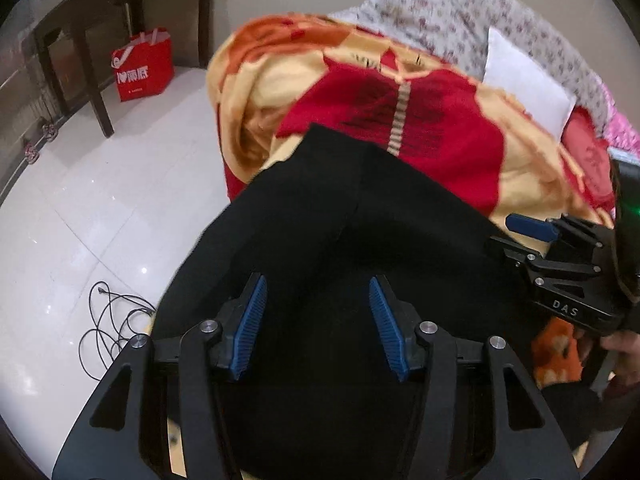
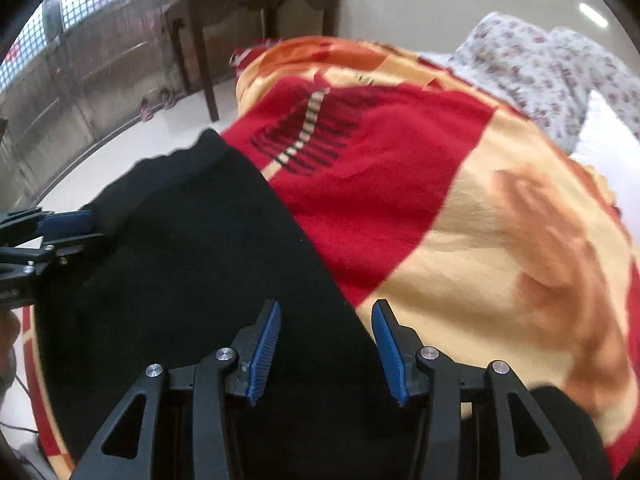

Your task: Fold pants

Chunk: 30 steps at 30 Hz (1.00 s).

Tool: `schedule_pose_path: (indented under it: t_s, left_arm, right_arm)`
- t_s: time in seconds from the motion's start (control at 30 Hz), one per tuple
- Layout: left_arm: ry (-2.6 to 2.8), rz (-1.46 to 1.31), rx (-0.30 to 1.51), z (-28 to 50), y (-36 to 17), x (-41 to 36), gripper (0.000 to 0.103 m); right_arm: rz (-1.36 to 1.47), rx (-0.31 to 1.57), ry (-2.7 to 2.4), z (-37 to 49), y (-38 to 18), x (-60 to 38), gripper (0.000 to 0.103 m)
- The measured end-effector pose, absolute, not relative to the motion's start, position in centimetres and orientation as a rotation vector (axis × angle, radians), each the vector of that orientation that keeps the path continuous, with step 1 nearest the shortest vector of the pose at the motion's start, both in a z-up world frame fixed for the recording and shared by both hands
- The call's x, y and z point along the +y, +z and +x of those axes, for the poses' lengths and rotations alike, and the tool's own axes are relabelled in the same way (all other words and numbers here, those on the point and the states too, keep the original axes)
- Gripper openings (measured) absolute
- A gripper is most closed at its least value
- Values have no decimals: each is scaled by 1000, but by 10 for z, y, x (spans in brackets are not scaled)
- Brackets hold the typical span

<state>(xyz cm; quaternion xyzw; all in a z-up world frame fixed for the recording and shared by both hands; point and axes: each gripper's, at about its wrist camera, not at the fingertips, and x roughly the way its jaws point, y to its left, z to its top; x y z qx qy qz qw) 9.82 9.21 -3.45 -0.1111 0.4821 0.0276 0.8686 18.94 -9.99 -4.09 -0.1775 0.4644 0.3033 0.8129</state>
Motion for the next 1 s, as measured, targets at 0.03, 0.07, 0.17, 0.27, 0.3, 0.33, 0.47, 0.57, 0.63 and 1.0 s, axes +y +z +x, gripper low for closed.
schedule_pose_path:
  t_s: [0.03,0.07,0.17,0.27,0.3,0.33,0.47,0.57,0.63,1.0]
  left_arm:
    - [61,-220,1022,106,-40,91,53]
    - [76,-209,1030,112,-44,91,53]
    - [95,-191,1027,122,-48,92,53]
    - [83,-233,1020,121,-41,103,53]
    - [91,-243,1003,117,-37,108,53]
    - [111,-252,977,110,-29,117,53]
    - [163,-312,888,75,-3,154,53]
    - [207,-367,833,46,14,186,53]
    - [248,-393,789,25,24,203,53]
    - [46,-411,895,5,7,156,53]
  right_arm:
    - [-358,1016,671,195,-47,-99,44]
    - [-313,1004,694,199,-48,-102,40]
    - [-263,1004,704,202,-46,-101,9]
    - [-270,958,696,183,-25,-100,6]
    - [-275,931,700,173,-13,-100,6]
    - [-280,888,706,160,3,-102,5]
    - [-273,769,705,91,51,-105,5]
    - [-222,757,791,33,52,-91,2]
    - [-191,804,842,7,32,-71,2]
    - [-167,850,624,15,12,-101,37]
